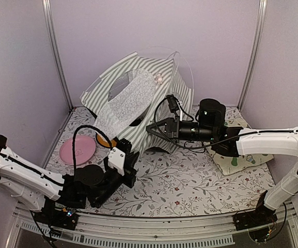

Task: Set up the pet tent
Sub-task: Insert the tent pole into the pole socket of the pet tent, then place the tent at the center of the board.

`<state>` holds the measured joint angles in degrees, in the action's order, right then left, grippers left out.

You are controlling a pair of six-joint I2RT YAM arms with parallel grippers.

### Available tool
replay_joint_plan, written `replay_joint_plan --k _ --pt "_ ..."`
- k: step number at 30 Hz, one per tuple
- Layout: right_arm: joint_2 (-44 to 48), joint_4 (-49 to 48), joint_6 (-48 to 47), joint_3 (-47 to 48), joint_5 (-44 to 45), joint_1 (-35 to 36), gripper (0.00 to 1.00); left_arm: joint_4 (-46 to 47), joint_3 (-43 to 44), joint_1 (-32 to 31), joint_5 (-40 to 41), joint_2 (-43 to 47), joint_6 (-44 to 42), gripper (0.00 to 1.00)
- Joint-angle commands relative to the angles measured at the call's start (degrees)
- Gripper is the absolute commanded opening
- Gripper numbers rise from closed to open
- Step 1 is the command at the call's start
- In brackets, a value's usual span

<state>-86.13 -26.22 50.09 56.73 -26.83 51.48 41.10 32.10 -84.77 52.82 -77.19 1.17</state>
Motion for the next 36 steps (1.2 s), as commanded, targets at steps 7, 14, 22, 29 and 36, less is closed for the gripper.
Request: replay_joint_plan --k 7,14,22,29,36 --pt "1.0 -0.7 -1.2 3.8 9.7 -2.2 0.0 -7.5 0.1 0.2 -4.3 1.7 0.8 0.1" --pt "-0.2 0.9 -0.9 8.6 9.4 -3.2 0.0 -8.3 -0.8 0.1 -4.6 1.8 1.5 0.38" --pt "-1.1 1.2 -0.3 9.6 7.9 -3.6 0.0 -4.6 -3.9 1.5 -2.0 6.4 1.6 0.44" --pt "-2.1 7.6 -3.4 11.9 10.5 -2.2 0.0 -7.2 -4.6 8.0 -8.6 15.3 4.8 0.46" --pt "-7.3 20.4 -15.9 20.8 12.4 1.9 0.4 -21.3 -0.3 14.4 -6.8 24.4 15.5 0.57"
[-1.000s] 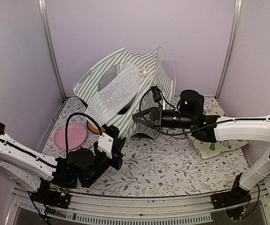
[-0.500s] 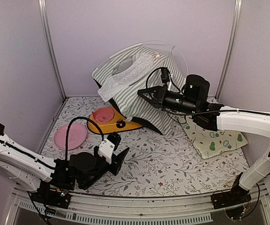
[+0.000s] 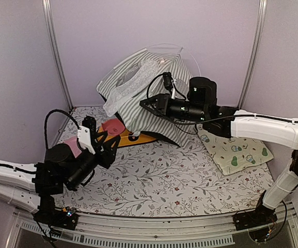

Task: Set up the pet tent
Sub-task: Place the tent at the center of the board, then adjust the tent at the corner of the board.

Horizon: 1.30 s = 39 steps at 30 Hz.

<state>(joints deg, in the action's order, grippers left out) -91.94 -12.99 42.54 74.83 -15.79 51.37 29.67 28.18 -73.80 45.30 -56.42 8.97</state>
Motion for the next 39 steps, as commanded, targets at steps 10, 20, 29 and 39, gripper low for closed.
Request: replay_joint_plan --k 10,20,29,39 --pt "3.0 17.1 -19.5 2.3 -0.5 2.4 0.99 -28.9 15.6 14.1 -2.2 3.4 14.8 0.66" --pt "13.4 19.8 -18.7 -8.1 7.1 -4.2 0.99 -31.4 24.0 19.6 -12.1 -3.4 9.4 0.64" --pt "18.3 19.5 -15.9 -15.0 5.5 -13.6 0.99 -36.1 30.1 22.9 -21.8 -13.8 10.8 0.55" --pt "21.5 22.6 -17.5 -14.8 7.8 -17.0 0.99 -33.8 41.7 23.0 -25.8 -27.7 9.9 0.09"
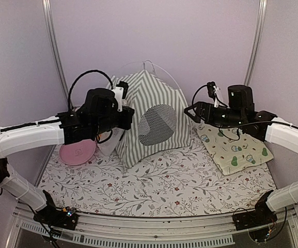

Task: Set up the pet tent
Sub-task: Adjust the tent at the corner of the board.

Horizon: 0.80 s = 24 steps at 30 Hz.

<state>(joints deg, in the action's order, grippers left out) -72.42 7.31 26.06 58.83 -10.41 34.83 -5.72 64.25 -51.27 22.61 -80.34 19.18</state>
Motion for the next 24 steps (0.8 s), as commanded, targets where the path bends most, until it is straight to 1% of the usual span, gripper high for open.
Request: replay_joint_plan --k 1,2,6,7,11,13,15,16,17,19,22,24 --pt "2.1 3.2 -1.3 1.7 3.3 -0.5 0.99 2.8 6.8 0.4 -3.6 -4.5 0.0 0.03" --pt "2.4 3.9 -1.9 2.3 4.1 -0.6 0.99 4.4 7.9 0.3 -3.9 -5.4 0.5 0.0" --pt "3.7 6.5 -3.6 4.9 8.2 -0.7 0.99 10.6 13.7 -1.6 -2.8 -9.6 2.4 0.0" --pt "4.0 6.9 -4.1 5.8 9.2 -0.7 0.99 12.3 15.9 -2.8 -1.2 -11.2 2.1 0.0" --pt "4.6 8.3 -5.0 8.1 9.7 -0.8 0.99 16.9 26.0 -6.9 5.0 -18.9 1.6 0.0" --pt "4.7 8.8 -5.1 8.6 9.3 -0.8 0.99 18.3 31.6 -7.8 5.5 -23.6 1.6 0.0" --pt "4.8 9.0 -4.8 8.6 9.1 -0.8 0.99 16.2 39.1 -8.3 4.3 -29.2 1.8 0.01" --pt "5.0 9.4 -4.7 8.5 9.3 -0.8 0.99 14.5 42.8 -8.5 4.0 -31.3 2.1 0.09" --pt "5.3 9.7 -4.5 8.2 9.5 -0.8 0.99 13.0 45.4 -8.5 2.2 -34.5 2.4 0.24" --pt "5.8 9.7 -4.2 7.3 9.7 -0.8 0.99 11.3 48.6 -8.5 0.2 -36.5 2.5 0.38" --pt "6.2 9.9 -3.7 5.9 10.1 -0.7 0.99 11.8 45.6 -8.4 -0.2 -33.7 1.8 0.52" --pt "5.8 9.7 -3.4 4.9 10.5 -0.7 0.99 12.9 40.6 -8.1 -0.9 -29.4 1.1 0.58"
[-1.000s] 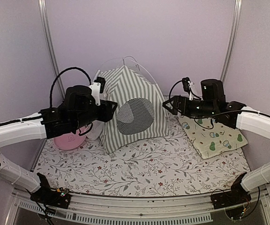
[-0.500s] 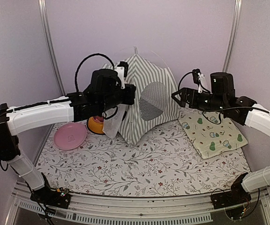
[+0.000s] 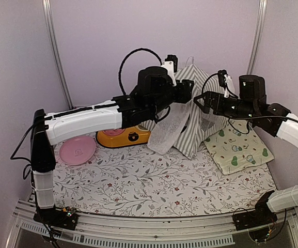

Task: Set up the pet tent
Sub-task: Adjust the tent at the corner of the board, then pick up the tent from the corner of the board.

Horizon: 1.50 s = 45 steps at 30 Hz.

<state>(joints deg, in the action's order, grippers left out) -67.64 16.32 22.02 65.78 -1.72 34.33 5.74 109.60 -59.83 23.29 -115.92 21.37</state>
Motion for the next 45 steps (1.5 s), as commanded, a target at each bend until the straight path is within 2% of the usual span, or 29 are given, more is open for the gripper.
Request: replay_joint_plan --k 1,4,8,12,20,24,26,29,31,32,33,34,37,38,45 --pt "0.6 0.7 0.6 -2.4 1.9 -0.3 0.99 1.5 -6.8 0.5 -1.5 8.2 -1.2 0.61" --pt "-0.7 0.6 1.1 -3.2 2.1 -0.3 0.99 2.4 -14.9 1.0 -1.0 14.5 -1.8 0.66" --pt "-0.4 -0.1 2.2 -5.3 3.9 -0.3 0.99 2.0 -26.0 4.9 -3.0 22.2 1.2 0.66" --pt "0.1 -0.2 2.9 -7.3 6.8 -0.4 0.99 -1.1 -31.6 9.3 -5.8 24.9 3.8 0.64" --pt "-4.1 -4.4 3.7 -8.3 7.8 -1.0 0.99 -3.6 -30.5 16.1 -9.8 18.7 -1.6 0.63" --pt "-9.4 -5.8 2.2 -5.1 9.0 -1.4 1.0 -4.8 -29.8 18.8 -16.2 15.0 0.7 0.59" --pt "-12.0 -6.7 1.4 -3.9 9.2 -2.2 0.97 -5.0 -30.5 18.7 -17.6 13.6 2.2 0.57" --pt "-15.1 -6.8 0.6 -1.8 9.7 -3.3 0.88 -4.0 -33.5 18.8 -19.4 12.3 6.1 0.57" --pt "-16.4 -6.8 0.1 -0.6 10.4 -3.6 0.77 -1.4 -36.0 19.0 -21.4 11.3 9.3 0.57" --pt "-17.1 -6.7 -0.3 0.2 10.8 -3.7 0.67 -0.6 -36.9 19.2 -22.2 10.4 10.5 0.56" --pt "-17.7 -6.3 -0.8 1.0 11.3 -3.7 0.51 -0.2 -37.2 19.3 -22.9 9.5 11.8 0.56" --pt "-17.9 -5.7 -1.3 1.9 11.8 -3.7 0.4 0.6 -37.7 19.4 -23.6 8.5 13.1 0.55" --pt "-17.8 -3.8 -2.3 4.9 14.4 -3.7 0.09 3.8 -38.9 20.0 -25.7 6.2 16.6 0.54" --pt "-17.4 -3.0 -2.8 6.0 15.7 -3.7 0.01 4.6 -39.1 20.2 -26.0 5.6 17.7 0.54" --pt "-13.1 -0.2 -7.7 11.0 25.2 -3.8 0.0 9.0 -36.8 21.0 -29.7 -3.4 23.4 0.48"
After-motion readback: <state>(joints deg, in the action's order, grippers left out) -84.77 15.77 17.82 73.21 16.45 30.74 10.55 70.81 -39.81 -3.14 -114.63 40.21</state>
